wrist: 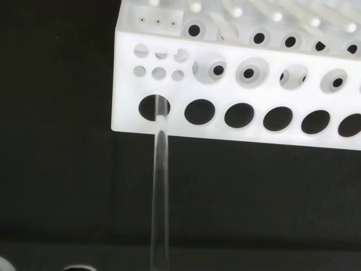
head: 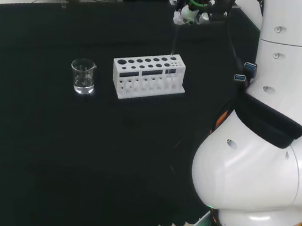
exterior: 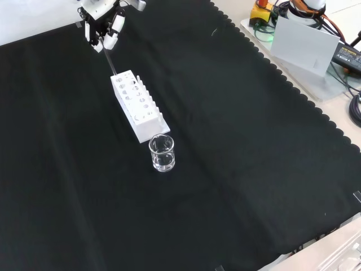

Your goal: Put the glass rod back on the white test tube rack.

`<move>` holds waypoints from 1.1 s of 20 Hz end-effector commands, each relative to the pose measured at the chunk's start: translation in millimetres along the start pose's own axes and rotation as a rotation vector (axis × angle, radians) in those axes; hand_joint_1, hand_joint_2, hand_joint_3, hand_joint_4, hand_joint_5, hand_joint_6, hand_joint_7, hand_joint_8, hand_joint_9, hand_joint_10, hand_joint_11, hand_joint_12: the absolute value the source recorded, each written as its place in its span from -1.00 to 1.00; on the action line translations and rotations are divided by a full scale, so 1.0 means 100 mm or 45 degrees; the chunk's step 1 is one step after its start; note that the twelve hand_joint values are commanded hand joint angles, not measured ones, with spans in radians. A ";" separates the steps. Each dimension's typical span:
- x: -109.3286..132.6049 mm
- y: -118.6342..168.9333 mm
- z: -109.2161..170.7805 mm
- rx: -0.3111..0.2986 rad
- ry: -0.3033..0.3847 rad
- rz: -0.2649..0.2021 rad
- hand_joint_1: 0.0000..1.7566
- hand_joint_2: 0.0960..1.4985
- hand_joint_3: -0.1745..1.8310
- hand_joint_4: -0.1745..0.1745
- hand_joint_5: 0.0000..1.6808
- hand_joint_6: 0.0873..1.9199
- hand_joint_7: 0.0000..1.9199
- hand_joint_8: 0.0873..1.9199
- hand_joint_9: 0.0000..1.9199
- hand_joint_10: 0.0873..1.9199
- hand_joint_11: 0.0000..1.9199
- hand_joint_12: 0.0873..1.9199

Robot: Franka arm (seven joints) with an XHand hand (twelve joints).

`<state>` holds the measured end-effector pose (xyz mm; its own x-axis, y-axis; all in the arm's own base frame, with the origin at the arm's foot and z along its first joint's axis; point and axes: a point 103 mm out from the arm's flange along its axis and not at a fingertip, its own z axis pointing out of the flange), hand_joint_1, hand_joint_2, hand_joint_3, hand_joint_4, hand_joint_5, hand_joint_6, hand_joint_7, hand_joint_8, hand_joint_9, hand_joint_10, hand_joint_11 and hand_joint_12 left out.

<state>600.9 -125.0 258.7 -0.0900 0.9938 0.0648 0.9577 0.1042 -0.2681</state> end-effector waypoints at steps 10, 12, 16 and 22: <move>0.00 0.00 0.04 0.002 0.060 -0.018 0.36 0.44 -1.00 -1.00 0.41 -0.32 0.80 -0.54 0.94 -0.61 0.87 -0.13; 0.00 -0.02 0.00 0.003 0.083 -0.022 0.35 0.46 -1.00 -1.00 0.37 -0.27 0.81 -0.53 0.96 -0.61 0.94 -0.13; -0.03 -0.07 -0.07 0.043 0.120 -0.027 0.28 0.31 -1.00 -1.00 0.07 -0.24 0.74 -0.57 0.99 -0.67 0.99 -0.07; -0.03 -0.10 -0.10 0.087 0.108 -0.039 0.22 0.18 -1.00 -1.00 -0.49 -0.40 0.31 -0.43 0.89 -0.59 0.92 0.07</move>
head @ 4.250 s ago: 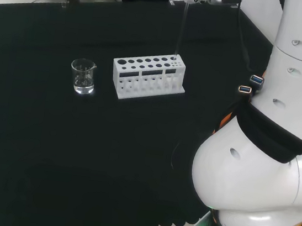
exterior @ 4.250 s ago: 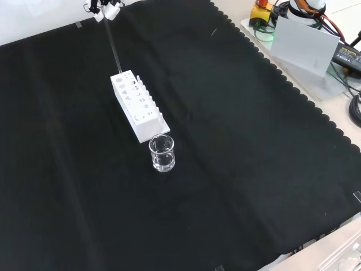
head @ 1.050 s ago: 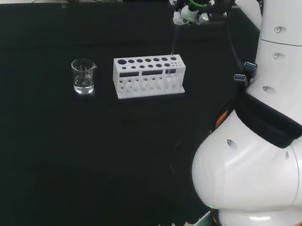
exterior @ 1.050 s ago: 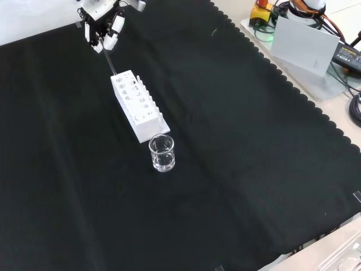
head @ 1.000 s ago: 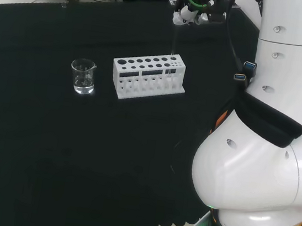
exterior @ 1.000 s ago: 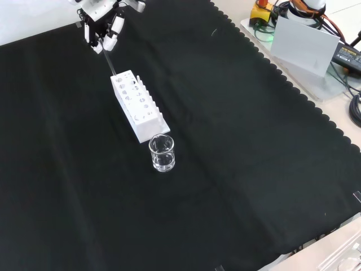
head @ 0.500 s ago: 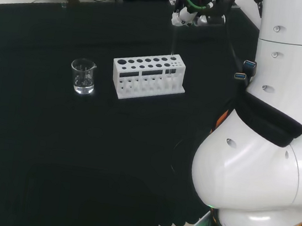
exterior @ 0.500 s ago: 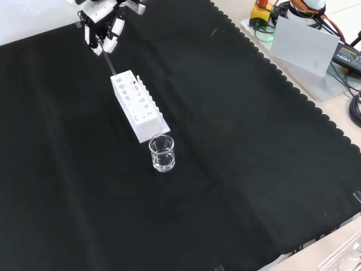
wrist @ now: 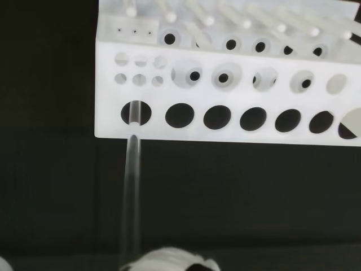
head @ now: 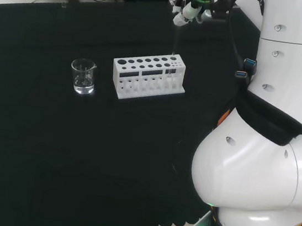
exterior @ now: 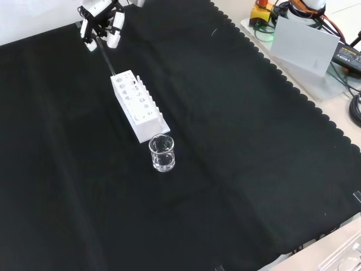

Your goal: Put the glass rod back on the white test tube rack.

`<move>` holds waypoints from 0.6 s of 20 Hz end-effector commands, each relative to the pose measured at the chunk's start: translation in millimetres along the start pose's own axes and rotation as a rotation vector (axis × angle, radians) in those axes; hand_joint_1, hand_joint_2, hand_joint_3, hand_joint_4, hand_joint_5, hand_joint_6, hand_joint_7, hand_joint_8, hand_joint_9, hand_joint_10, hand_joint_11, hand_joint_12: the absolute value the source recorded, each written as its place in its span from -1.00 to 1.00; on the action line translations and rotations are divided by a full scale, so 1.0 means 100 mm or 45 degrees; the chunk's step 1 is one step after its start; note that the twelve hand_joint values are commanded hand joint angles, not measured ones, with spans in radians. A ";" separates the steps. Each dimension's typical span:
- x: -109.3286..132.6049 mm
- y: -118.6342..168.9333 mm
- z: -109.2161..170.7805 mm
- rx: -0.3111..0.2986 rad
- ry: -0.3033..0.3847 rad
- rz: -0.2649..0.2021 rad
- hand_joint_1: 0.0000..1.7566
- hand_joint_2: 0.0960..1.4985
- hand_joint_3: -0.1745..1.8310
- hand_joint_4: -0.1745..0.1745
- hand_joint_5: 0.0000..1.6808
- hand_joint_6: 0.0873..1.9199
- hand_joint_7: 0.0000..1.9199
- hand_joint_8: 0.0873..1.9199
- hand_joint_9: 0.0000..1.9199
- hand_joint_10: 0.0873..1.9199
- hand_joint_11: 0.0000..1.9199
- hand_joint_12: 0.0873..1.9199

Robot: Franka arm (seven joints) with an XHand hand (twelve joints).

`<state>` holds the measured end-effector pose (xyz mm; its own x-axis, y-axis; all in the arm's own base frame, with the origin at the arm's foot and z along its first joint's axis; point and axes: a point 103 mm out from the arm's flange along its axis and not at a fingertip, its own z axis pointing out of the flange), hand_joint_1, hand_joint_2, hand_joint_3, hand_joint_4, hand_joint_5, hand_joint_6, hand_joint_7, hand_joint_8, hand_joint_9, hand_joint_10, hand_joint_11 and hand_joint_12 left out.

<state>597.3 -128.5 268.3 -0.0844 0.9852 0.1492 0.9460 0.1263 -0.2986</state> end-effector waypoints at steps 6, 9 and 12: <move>-0.02 -0.08 -0.04 0.042 -0.007 -0.007 0.19 0.16 -1.00 -1.00 -0.53 -0.51 0.21 -0.39 0.84 -0.54 0.90 0.10; -0.02 -0.12 -0.10 0.029 -0.010 -0.008 0.19 0.16 -1.00 -1.00 -0.53 -0.51 0.20 -0.39 0.83 -0.54 0.90 0.10; -0.02 -0.17 -0.16 0.024 -0.012 -0.011 0.19 0.16 -1.00 -1.00 -0.53 -0.52 0.19 -0.39 0.83 -0.54 0.90 0.10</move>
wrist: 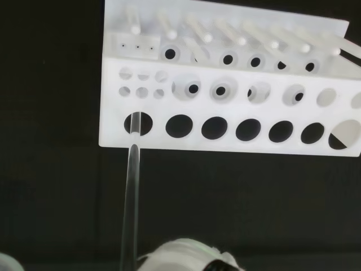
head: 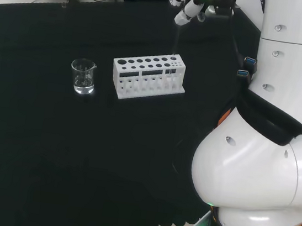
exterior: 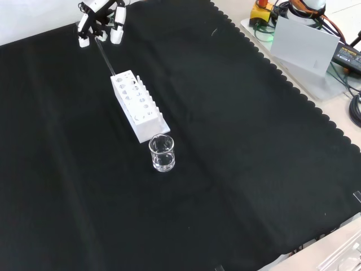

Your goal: Put the glass rod back on the white test tube rack.

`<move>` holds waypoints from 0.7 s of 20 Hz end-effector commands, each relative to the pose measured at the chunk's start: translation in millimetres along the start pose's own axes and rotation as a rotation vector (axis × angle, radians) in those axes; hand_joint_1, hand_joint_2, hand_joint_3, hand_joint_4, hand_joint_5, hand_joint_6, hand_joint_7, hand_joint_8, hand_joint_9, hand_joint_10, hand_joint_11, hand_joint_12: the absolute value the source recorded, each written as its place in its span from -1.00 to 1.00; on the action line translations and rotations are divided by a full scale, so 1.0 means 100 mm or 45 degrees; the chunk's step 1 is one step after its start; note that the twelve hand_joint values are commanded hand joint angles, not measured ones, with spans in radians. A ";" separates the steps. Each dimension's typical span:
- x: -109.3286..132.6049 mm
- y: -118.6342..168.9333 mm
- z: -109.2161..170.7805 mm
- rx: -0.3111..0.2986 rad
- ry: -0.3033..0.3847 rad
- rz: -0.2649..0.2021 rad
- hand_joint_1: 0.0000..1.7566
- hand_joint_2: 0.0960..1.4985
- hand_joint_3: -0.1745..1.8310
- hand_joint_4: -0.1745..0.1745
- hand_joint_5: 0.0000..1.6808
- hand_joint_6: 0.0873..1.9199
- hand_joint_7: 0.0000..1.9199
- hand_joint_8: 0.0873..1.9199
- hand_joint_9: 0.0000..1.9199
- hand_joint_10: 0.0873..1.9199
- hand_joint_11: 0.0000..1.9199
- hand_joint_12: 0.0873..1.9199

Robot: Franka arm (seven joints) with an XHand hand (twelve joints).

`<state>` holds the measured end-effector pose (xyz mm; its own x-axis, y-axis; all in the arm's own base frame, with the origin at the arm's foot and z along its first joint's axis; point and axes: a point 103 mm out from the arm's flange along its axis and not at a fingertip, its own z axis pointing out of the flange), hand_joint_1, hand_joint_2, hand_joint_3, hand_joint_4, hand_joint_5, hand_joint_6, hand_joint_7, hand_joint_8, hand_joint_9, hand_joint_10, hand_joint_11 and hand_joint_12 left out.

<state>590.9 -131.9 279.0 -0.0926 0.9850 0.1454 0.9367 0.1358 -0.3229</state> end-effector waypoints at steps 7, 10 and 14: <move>0.01 -0.17 -0.16 -0.023 -0.008 -0.005 0.20 0.15 -1.00 -1.00 -0.51 -0.52 0.19 -0.39 0.83 -0.53 0.90 0.10; 0.03 -0.23 -0.22 -0.037 -0.009 -0.007 0.20 0.15 -1.00 -1.00 -0.50 -0.53 0.19 -0.39 0.83 -0.53 0.90 0.10; 0.02 -0.32 -0.31 -0.060 -0.017 0.011 0.21 0.15 -1.00 -1.00 -0.49 -0.53 0.19 -0.39 0.83 -0.53 0.90 0.10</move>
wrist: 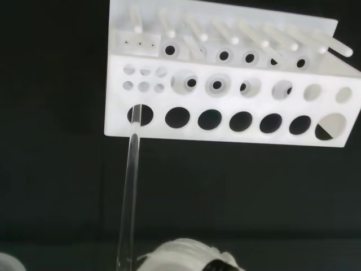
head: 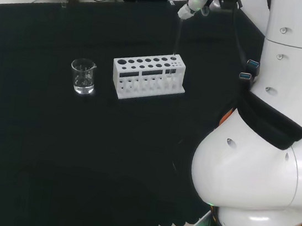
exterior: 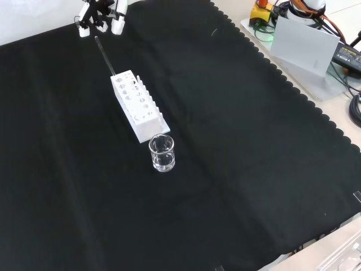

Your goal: Put the glass rod back on the white test tube rack.

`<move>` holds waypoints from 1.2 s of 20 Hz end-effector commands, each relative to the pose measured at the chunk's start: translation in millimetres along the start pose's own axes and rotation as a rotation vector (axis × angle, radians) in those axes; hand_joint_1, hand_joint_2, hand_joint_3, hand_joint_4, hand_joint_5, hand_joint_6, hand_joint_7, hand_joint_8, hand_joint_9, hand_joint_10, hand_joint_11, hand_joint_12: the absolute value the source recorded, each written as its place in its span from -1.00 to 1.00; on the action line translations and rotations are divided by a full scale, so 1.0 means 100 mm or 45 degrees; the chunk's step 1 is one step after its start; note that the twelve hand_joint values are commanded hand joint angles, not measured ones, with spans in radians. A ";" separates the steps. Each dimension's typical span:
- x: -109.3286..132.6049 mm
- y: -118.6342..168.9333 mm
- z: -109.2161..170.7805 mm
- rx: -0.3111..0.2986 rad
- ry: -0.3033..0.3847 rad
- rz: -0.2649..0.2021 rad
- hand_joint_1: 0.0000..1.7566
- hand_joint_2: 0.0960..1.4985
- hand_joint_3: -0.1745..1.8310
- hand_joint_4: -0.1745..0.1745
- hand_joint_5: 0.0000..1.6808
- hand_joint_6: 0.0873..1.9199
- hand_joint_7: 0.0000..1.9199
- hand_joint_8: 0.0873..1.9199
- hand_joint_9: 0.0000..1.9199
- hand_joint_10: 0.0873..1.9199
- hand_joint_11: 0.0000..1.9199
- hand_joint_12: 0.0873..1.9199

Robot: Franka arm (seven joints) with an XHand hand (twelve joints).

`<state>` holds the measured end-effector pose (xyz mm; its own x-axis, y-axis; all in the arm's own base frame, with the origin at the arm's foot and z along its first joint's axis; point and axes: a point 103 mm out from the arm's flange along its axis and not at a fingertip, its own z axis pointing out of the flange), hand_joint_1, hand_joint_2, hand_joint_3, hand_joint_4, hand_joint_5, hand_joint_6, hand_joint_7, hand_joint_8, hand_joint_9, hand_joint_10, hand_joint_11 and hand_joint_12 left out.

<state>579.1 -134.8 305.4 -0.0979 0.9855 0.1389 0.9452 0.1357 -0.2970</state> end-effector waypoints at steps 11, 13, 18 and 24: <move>-0.01 -0.17 -0.17 -0.035 -0.012 0.047 0.23 0.16 -1.00 -1.00 -0.47 -0.53 0.19 -0.40 0.83 -0.53 0.91 0.11; 0.01 -0.16 -0.18 -0.037 -0.015 0.046 0.23 0.16 -1.00 -1.00 -0.46 -0.53 0.19 -0.40 0.83 -0.53 0.91 0.11; 0.08 -0.14 -0.20 -0.033 -0.029 0.047 0.23 0.17 -1.00 -1.00 -0.46 -0.53 0.19 -0.40 0.83 -0.53 0.91 0.11; 0.16 -0.11 -0.21 -0.031 -0.030 0.035 0.23 0.17 -1.00 -1.00 -0.45 -0.53 0.19 -0.40 0.83 -0.53 0.91 0.11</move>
<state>573.7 -125.0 330.9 -0.0765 0.9914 0.1063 0.9553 0.1034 -0.2768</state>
